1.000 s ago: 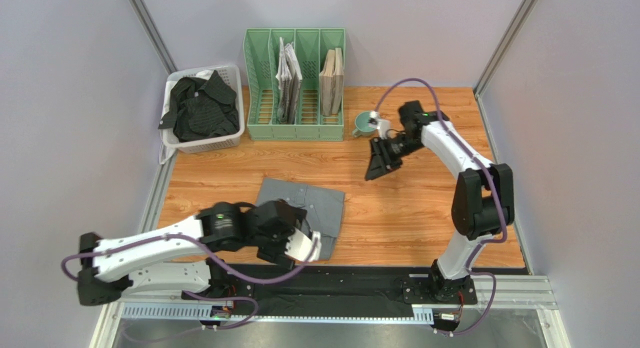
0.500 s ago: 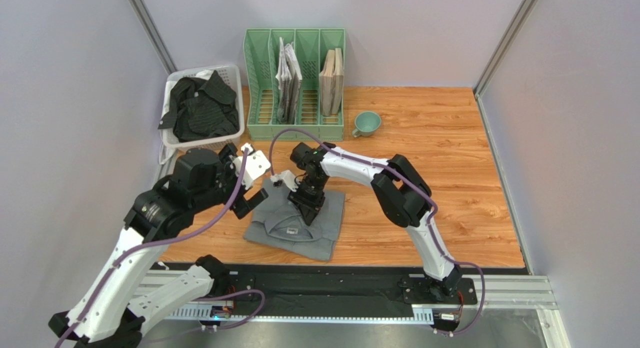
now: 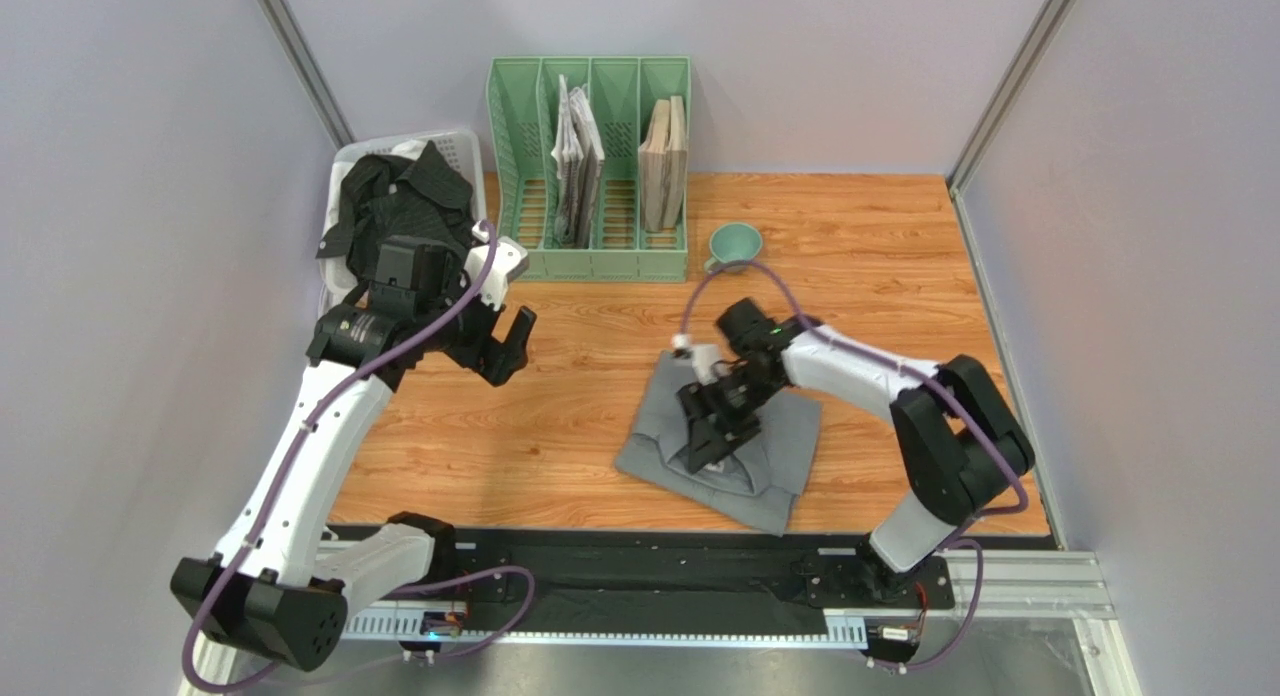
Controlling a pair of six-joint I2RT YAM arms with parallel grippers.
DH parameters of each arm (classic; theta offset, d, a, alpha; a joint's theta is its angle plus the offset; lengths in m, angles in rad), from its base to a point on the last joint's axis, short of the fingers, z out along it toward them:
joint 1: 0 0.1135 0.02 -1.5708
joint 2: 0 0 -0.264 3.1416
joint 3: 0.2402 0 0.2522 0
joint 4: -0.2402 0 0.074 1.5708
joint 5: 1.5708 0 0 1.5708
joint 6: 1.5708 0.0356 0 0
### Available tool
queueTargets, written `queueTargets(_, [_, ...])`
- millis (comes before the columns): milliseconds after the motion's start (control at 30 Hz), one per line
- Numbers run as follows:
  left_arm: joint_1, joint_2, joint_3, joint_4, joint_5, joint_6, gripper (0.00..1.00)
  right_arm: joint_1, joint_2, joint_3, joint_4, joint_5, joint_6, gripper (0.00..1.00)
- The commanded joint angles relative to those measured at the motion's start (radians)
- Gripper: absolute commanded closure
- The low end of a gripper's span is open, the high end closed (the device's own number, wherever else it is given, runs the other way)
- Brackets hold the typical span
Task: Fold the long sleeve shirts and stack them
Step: Fold the shirt
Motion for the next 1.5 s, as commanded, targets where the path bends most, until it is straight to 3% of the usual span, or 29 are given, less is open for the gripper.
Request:
queueTargets(0, [0.049,0.060,0.070,0.010,0.112,-0.075,0.03,0.352,0.003,0.199,0.134,-0.114,0.079,0.37])
queueTargets(100, [0.075,0.074,0.093,-0.014,0.140,-0.077,0.04,0.356,0.110,0.492,-0.079,-0.024,-0.105,0.42])
queueTargets(167, [0.082,0.068,0.090,-0.024,0.181,-0.069,0.04,0.338,0.142,0.559,-0.181,0.063,-0.217,0.43])
queueTargets(200, [0.083,0.064,0.089,-0.022,0.192,-0.067,0.04,0.336,0.139,0.576,-0.206,0.094,-0.356,0.41])
queueTargets(300, [0.111,0.049,0.082,-0.010,0.223,-0.078,0.04,0.339,0.113,0.547,-0.258,0.226,-0.595,0.40])
queueTargets(433, [0.204,0.054,0.098,0.016,0.327,-0.123,0.04,0.378,0.055,0.385,-0.204,0.306,-0.754,0.40])
queueTargets(633, [0.288,0.070,0.132,-0.001,0.350,-0.130,0.04,0.522,0.126,0.330,-0.022,0.369,-0.747,0.45])
queueTargets(733, [0.309,0.072,0.144,-0.013,0.355,-0.124,0.04,0.534,0.269,0.396,0.021,0.389,-0.677,0.51])
queueTargets(867, [0.324,0.093,0.170,-0.027,0.353,-0.127,0.04,0.475,0.496,0.600,0.021,0.467,-0.607,0.55])
queueTargets(1000, [0.332,0.117,0.194,-0.033,0.370,-0.121,0.04,0.366,0.714,0.975,-0.063,0.496,-0.488,0.56])
queueTargets(1167, [0.333,0.130,0.194,-0.011,0.376,-0.136,0.04,0.182,0.756,1.327,-0.270,0.431,-0.255,0.50])
queueTargets(1200, [0.335,0.130,0.194,-0.013,0.379,-0.135,0.04,0.154,0.725,1.335,-0.302,0.383,-0.235,0.49])
queueTargets(1233, [0.333,0.124,0.187,-0.008,0.379,-0.133,0.04,0.129,0.678,1.250,-0.301,0.284,-0.236,0.48])
queueTargets(1267, [0.333,0.121,0.182,-0.005,0.385,-0.129,0.04,0.085,0.539,1.155,-0.258,0.266,-0.233,0.47])
queueTargets(1333, [0.335,0.107,0.159,0.002,0.399,-0.127,0.04,0.053,0.410,0.989,-0.133,0.208,-0.303,0.45])
queueTargets(1367, [0.335,0.104,0.150,0.007,0.407,-0.130,0.04,0.037,0.303,0.822,-0.085,0.219,-0.322,0.45])
queueTargets(1467, [0.335,0.097,0.110,0.024,0.447,-0.156,0.04,0.033,0.260,0.670,-0.063,0.236,-0.403,0.49])
